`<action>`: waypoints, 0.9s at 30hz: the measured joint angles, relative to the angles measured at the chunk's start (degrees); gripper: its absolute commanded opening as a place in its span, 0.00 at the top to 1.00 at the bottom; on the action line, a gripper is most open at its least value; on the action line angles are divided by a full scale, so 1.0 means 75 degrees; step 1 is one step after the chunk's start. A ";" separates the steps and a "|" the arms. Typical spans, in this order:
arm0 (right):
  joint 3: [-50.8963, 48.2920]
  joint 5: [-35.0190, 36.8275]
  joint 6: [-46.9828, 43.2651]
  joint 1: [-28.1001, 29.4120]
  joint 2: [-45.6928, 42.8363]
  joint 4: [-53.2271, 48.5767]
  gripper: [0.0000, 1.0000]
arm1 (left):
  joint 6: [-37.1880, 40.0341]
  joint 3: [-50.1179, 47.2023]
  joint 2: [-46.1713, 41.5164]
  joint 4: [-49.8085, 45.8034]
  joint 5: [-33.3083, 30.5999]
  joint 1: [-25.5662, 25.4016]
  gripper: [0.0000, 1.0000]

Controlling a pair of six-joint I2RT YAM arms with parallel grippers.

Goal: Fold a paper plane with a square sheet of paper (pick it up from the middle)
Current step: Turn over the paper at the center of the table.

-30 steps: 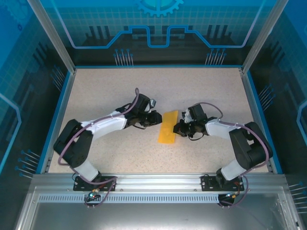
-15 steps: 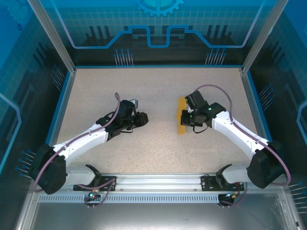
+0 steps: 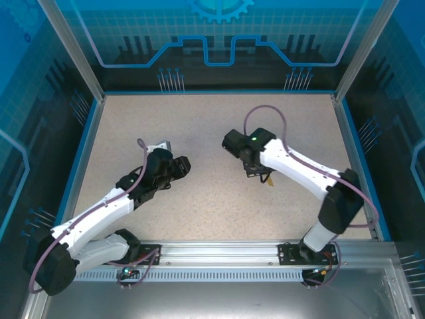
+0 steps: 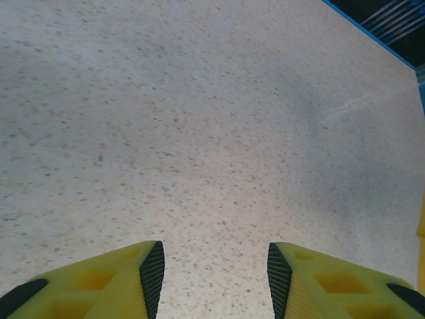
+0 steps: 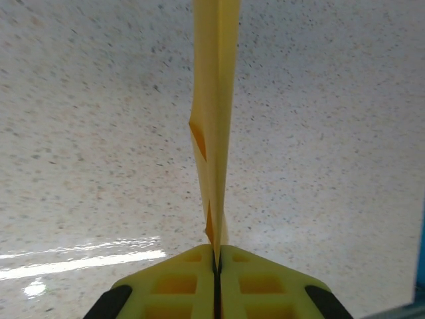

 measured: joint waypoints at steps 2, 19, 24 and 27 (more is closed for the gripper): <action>0.0102 0.0108 0.0096 0.0096 0.0414 -0.0219 0.92 | -0.0047 -0.0111 -0.0184 -0.0099 -0.0187 0.0047 0.48; 0.1131 -0.0303 0.0446 0.0478 0.2547 -0.0586 0.88 | -0.0175 -0.0452 -0.0854 -0.0495 -0.0656 0.0271 0.43; 0.1594 -0.0994 0.0414 0.0597 0.3363 -0.0020 0.87 | -0.0175 -0.0530 -0.0927 -0.0560 -0.0659 0.0303 0.42; 0.1798 -0.1498 0.0353 0.0609 0.3704 0.0382 0.87 | -0.0172 -0.0554 -0.0976 -0.0571 -0.0659 0.0318 0.40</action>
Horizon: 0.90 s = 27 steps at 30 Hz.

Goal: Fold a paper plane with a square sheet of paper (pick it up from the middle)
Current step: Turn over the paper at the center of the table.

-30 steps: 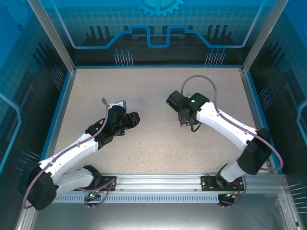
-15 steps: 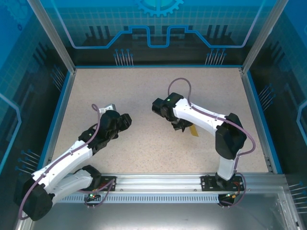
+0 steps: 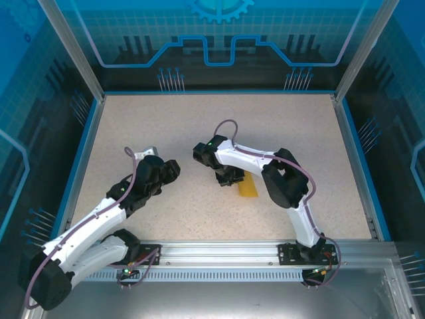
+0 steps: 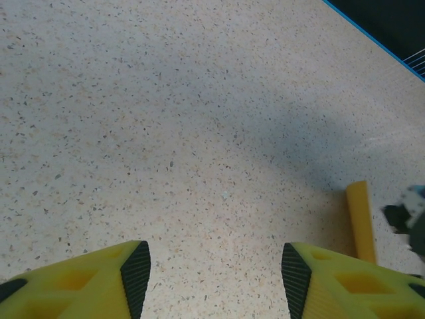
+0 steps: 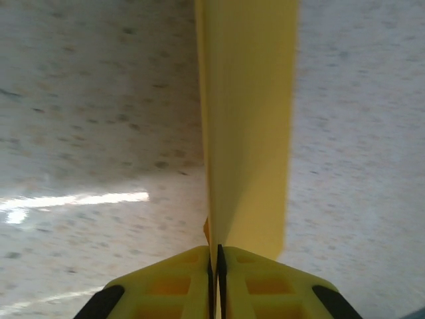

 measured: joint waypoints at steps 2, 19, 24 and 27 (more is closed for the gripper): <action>0.0073 -0.0353 -0.0041 0.0000 0.0140 0.0315 0.84 | 0.0000 0.0000 -0.0029 -0.0026 0.0000 0.0015 0.39; -0.3223 -0.3538 0.0000 -0.0976 -0.2579 0.4602 0.61 | 0.0297 0.0099 0.0647 0.0023 0.0947 0.0055 0.31; -0.4401 -0.4258 -0.0017 -0.1431 -0.3684 0.5928 0.76 | 0.0469 0.0460 0.1387 0.0137 0.1714 0.0055 0.31; -0.5182 -0.4669 0.0023 -0.1647 -0.3759 0.6633 0.79 | 0.0493 0.0740 0.1923 0.0321 0.2247 0.0055 0.32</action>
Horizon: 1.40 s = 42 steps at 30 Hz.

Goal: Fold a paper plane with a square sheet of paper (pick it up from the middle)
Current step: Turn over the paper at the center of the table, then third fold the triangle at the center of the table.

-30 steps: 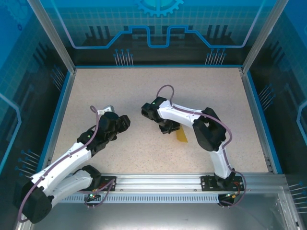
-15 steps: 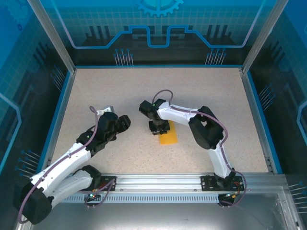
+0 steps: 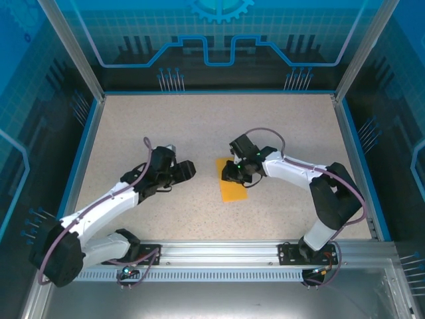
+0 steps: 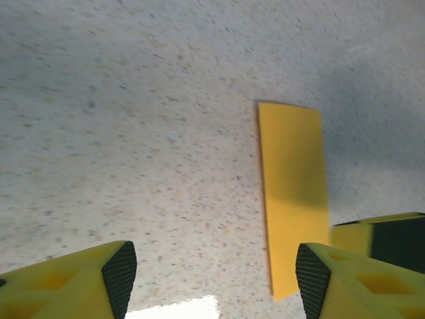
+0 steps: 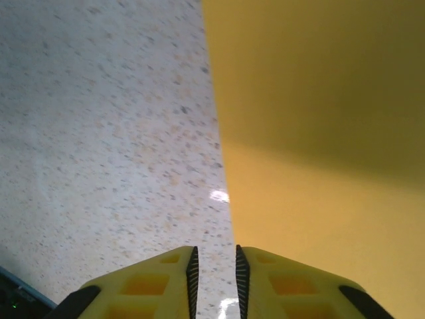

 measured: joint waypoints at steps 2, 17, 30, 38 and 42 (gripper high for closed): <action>-0.0434 -0.0224 0.0052 -0.0058 0.0035 0.0271 0.79 | 0.0000 0.0149 0.0385 0.0169 0.0341 0.0000 0.33; -0.1416 -0.0417 0.1574 0.0006 0.0568 0.2363 0.79 | 0.0003 0.0688 0.1562 0.0329 0.1495 0.0000 0.33; -0.1772 0.0122 0.1915 0.0035 -0.0373 0.2398 0.72 | 0.0157 0.1445 0.2672 0.0315 0.2186 -0.0032 0.74; -0.3258 0.0181 0.1367 -0.1513 -0.2366 0.2057 0.63 | 0.0562 0.3179 0.4575 0.0035 0.2591 -0.0600 0.87; -0.3477 -0.0067 0.1110 -0.1620 -0.2439 0.1853 0.61 | 0.0618 0.3789 0.5310 -0.0128 0.2605 -0.0743 0.89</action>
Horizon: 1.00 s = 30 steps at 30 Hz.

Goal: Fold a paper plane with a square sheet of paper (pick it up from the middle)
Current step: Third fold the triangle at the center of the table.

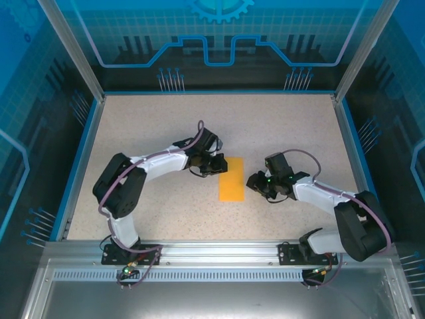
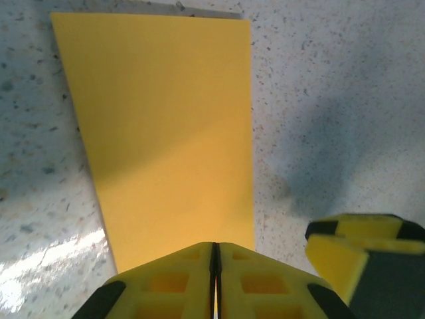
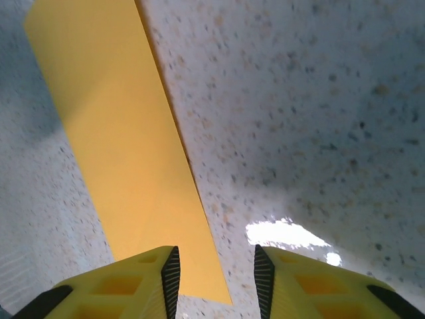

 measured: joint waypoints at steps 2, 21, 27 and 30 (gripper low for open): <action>-0.0012 -0.0187 -0.0108 -0.0003 0.0000 0.0012 0.61 | 0.0102 0.0251 0.0300 -0.0128 -0.0044 0.0000 0.90; 0.0379 -0.1116 -0.0621 0.0134 0.1259 0.0495 0.62 | 0.0391 0.0507 0.1172 -0.0466 -0.0565 0.0038 0.93; 0.0522 -0.1154 -0.0682 0.0137 0.1580 0.0621 0.64 | 0.0493 0.0443 0.1177 -0.0382 -0.0562 0.0070 0.94; 0.0539 -0.1174 -0.0682 0.0134 0.1600 0.0618 0.63 | 0.0504 0.0428 0.1180 -0.0367 -0.0551 0.0076 0.94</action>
